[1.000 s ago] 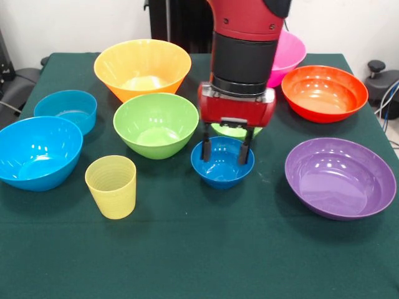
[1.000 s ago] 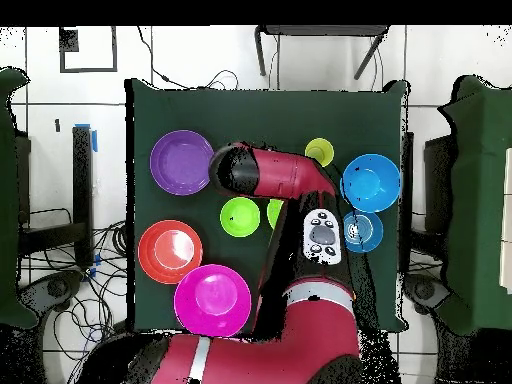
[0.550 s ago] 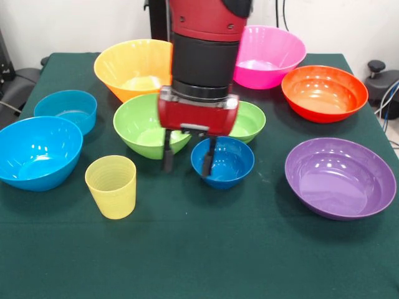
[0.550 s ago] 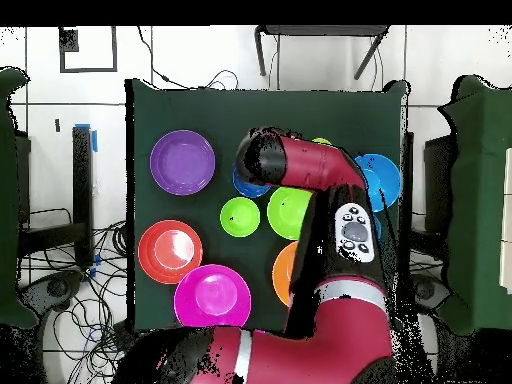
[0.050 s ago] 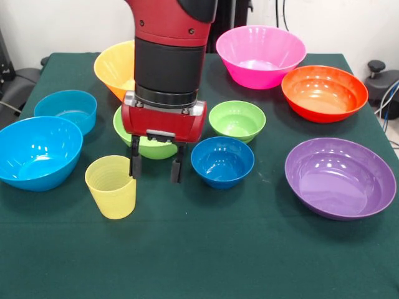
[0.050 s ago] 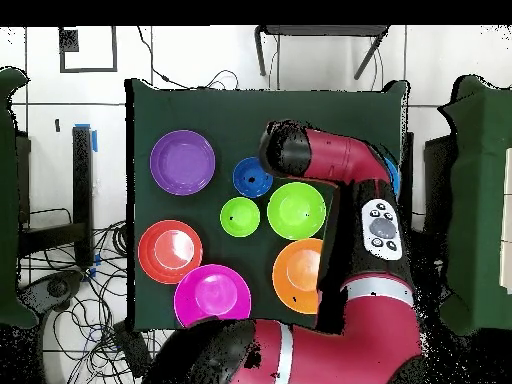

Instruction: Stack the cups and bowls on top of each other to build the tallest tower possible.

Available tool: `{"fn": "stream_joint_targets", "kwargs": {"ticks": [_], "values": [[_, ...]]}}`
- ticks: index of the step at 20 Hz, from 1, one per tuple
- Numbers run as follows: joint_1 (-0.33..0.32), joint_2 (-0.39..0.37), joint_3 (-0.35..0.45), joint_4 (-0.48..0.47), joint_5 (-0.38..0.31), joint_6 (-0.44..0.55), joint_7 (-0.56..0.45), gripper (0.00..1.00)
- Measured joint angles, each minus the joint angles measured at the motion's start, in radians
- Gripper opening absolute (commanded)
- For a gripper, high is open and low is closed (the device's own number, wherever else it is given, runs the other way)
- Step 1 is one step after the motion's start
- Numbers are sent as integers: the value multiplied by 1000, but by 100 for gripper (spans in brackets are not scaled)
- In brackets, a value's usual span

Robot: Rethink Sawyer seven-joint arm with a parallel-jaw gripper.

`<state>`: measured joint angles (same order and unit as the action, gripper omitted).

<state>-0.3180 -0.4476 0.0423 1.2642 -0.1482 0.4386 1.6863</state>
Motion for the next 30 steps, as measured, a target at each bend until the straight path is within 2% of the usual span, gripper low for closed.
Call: {"fn": "stream_joint_targets", "kwargs": {"ticks": [8, 15, 30], "values": [[-32, 0, 51, -8, -41, 54, 0, 100], [-59, 0, 86, -8, -68, 55, 0, 100], [-141, 0, 146, -8, -172, 55, 0, 100]]}}
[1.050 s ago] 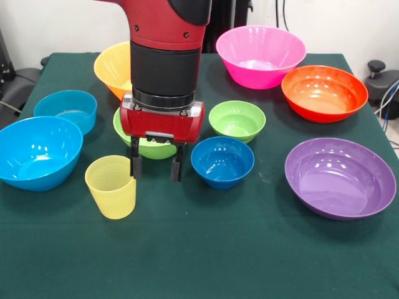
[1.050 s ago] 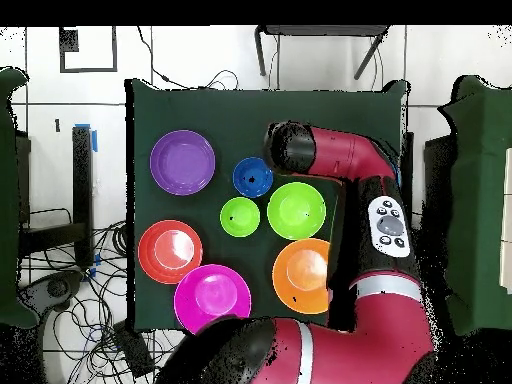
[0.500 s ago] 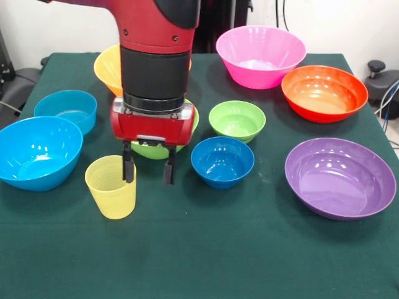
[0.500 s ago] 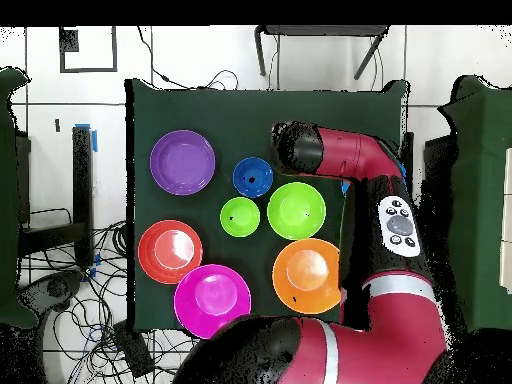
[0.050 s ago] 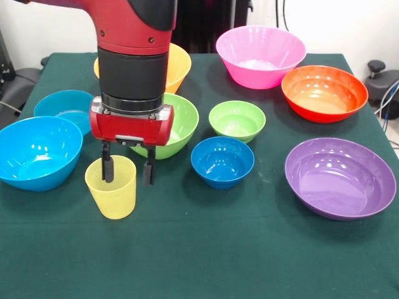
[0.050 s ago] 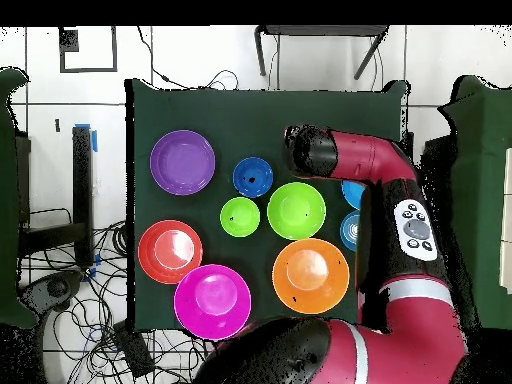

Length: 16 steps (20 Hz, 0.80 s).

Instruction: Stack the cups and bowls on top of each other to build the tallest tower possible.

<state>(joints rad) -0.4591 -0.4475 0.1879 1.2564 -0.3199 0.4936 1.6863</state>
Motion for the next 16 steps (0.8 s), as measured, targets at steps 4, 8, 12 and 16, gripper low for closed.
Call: {"fn": "stream_joint_targets", "kwargs": {"ticks": [4, 8, 12, 16], "values": [[-13, 1, 14, 1, -21, 0, 0, 100], [-33, 10, 37, 1, -43, -1, 0, 100], [-43, 29, 53, 2, -49, -2, 0, 100], [-50, 51, 74, 11, -49, -6, 0, 100]]}}
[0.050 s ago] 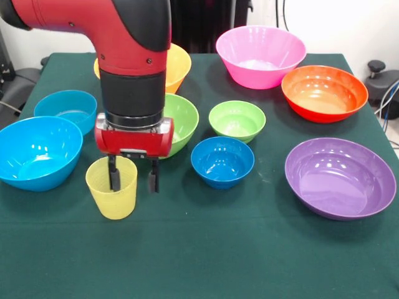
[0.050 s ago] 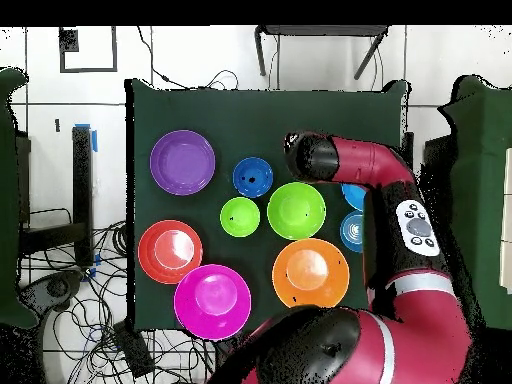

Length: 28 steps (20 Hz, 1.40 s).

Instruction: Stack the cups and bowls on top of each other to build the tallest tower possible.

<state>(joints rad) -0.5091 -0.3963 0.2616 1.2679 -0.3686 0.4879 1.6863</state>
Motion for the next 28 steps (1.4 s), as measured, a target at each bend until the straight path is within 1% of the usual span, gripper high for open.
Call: {"fn": "stream_joint_targets", "kwargs": {"ticks": [11, 16, 19, 21, 28], "values": [[-19, 40, 18, 32, -13, -1, 0, 100], [-20, 44, 18, 51, -56, -4, 0, 100], [-21, 45, 18, 55, -70, -11, 0, 100], [-21, 46, 15, 57, -85, -29, 0, 100], [-23, 46, 7, 58, -94, -84, 0, 100]]}}
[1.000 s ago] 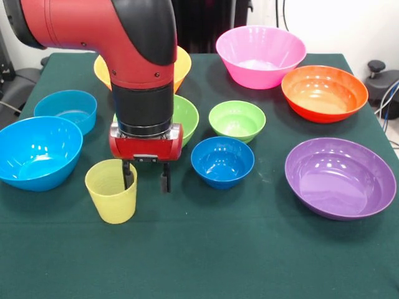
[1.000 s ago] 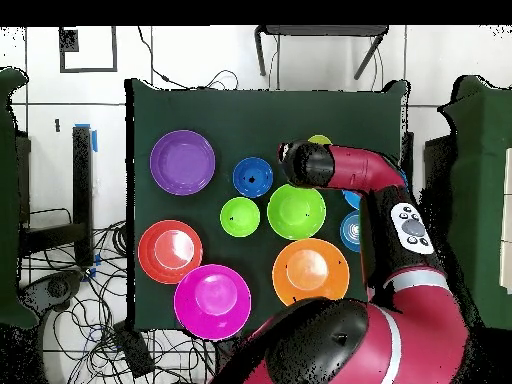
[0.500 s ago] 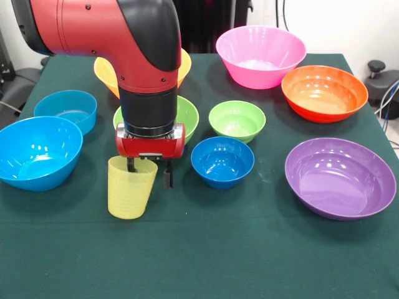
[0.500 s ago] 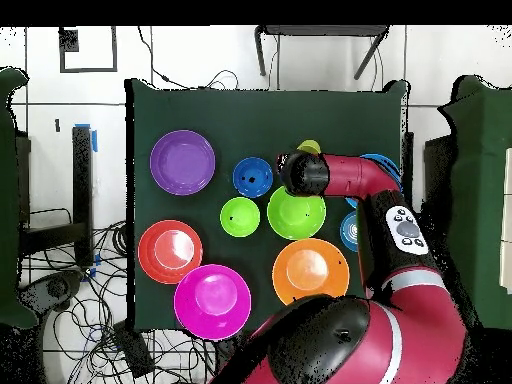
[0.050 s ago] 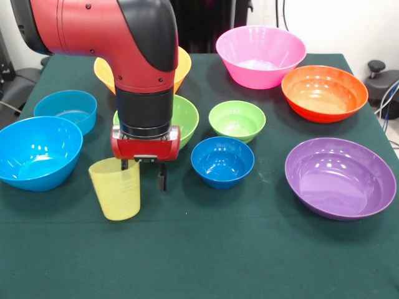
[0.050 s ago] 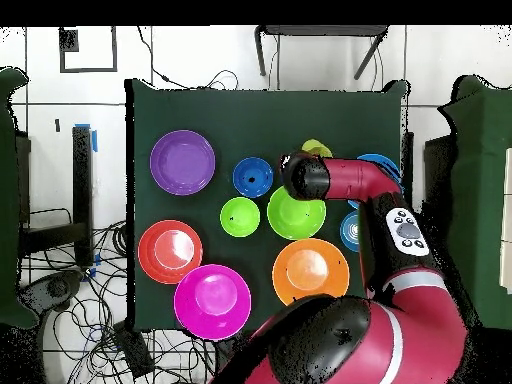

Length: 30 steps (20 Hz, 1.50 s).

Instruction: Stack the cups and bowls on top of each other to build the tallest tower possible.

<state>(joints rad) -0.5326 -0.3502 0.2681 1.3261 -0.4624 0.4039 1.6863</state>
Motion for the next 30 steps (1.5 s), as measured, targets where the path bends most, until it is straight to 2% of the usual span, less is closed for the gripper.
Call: {"fn": "stream_joint_targets", "kwargs": {"ticks": [17, 18, 30], "values": [[-15, -13, 0, 0, 0, -14, 0, 100], [-15, -13, 1, 0, 0, -14, 0, 0], [-25, -24, 6, 5, 0, -14, 0, 0]]}}
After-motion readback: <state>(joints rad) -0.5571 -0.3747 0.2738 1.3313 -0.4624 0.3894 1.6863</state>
